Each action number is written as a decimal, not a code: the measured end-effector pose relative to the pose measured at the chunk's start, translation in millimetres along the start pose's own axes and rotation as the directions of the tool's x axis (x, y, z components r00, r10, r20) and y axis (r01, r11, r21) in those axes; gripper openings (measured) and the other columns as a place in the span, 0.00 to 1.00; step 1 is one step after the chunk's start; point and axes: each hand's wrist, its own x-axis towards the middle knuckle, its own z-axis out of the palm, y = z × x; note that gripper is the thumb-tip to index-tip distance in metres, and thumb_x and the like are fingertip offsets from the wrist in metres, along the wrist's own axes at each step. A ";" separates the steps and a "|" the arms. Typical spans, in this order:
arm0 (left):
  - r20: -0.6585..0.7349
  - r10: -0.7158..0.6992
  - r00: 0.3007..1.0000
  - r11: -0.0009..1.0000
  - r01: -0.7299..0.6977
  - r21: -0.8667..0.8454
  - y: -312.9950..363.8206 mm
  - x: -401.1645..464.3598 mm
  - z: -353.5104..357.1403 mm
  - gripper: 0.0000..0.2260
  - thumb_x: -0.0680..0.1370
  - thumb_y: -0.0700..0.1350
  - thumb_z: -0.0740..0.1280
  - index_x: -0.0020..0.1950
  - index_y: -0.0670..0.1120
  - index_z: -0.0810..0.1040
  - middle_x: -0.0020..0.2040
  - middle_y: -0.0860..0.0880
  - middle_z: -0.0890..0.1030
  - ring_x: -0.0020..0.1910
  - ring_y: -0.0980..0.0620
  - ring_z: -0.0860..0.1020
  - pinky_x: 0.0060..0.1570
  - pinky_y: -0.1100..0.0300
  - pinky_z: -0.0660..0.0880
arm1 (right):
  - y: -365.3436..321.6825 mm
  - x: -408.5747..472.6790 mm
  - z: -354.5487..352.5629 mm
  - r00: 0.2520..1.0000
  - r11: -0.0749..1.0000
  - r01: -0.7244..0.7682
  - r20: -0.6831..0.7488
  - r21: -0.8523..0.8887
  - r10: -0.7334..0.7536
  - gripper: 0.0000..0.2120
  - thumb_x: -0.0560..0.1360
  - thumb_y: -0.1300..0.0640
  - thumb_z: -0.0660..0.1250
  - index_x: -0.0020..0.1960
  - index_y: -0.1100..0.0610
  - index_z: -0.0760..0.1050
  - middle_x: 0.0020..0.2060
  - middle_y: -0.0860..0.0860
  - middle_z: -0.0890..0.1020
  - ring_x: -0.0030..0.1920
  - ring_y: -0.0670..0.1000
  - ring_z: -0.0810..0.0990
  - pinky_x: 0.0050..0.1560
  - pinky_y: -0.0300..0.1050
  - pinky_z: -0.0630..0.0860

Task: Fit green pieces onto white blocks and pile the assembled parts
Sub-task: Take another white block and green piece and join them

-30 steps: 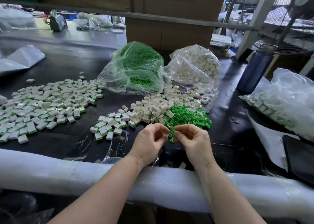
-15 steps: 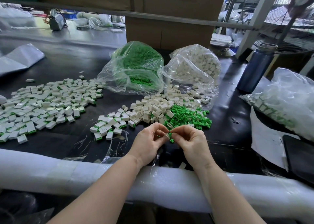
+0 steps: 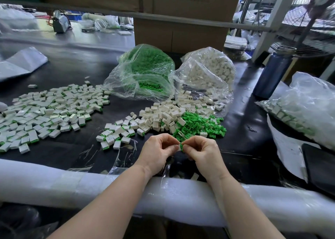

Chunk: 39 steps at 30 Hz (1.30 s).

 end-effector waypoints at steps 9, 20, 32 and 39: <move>0.016 0.000 1.000 0.998 0.001 -0.068 2.3 -1.8 -0.9 0.07 0.73 0.35 0.70 0.40 0.47 0.81 0.37 0.48 0.81 0.38 0.55 0.78 0.42 0.65 0.77 | 0.5 -0.3 -1.2 0.999 0.998 -0.029 0.016 0.054 0.028 0.09 0.70 0.67 0.70 0.35 0.55 0.80 0.28 0.49 0.80 0.30 0.45 0.75 0.34 0.41 0.73; 0.036 -0.020 0.999 0.986 0.026 -0.166 6.9 -4.2 -0.7 0.05 0.74 0.35 0.68 0.42 0.44 0.80 0.36 0.47 0.80 0.35 0.55 0.78 0.36 0.64 0.77 | -1.4 0.5 -1.5 0.999 0.987 -0.036 -0.026 0.154 0.041 0.10 0.70 0.69 0.70 0.34 0.57 0.79 0.27 0.51 0.79 0.27 0.44 0.75 0.30 0.35 0.73; 0.079 -0.065 0.995 0.981 0.078 -0.175 6.6 -3.7 -1.0 0.04 0.75 0.36 0.67 0.45 0.42 0.80 0.38 0.45 0.82 0.37 0.54 0.80 0.40 0.66 0.78 | -1.4 -0.4 -1.0 1.000 0.994 -0.026 0.005 0.110 0.025 0.10 0.71 0.68 0.70 0.35 0.55 0.79 0.28 0.49 0.80 0.30 0.45 0.76 0.33 0.38 0.74; 0.095 -0.045 0.994 0.993 0.055 -0.103 7.9 -5.3 -0.7 0.04 0.75 0.34 0.67 0.44 0.41 0.80 0.35 0.46 0.80 0.33 0.56 0.78 0.37 0.68 0.76 | 2.6 1.1 -1.8 0.997 0.993 -0.068 0.039 0.101 0.064 0.12 0.70 0.69 0.69 0.33 0.55 0.78 0.26 0.50 0.77 0.27 0.46 0.73 0.30 0.38 0.71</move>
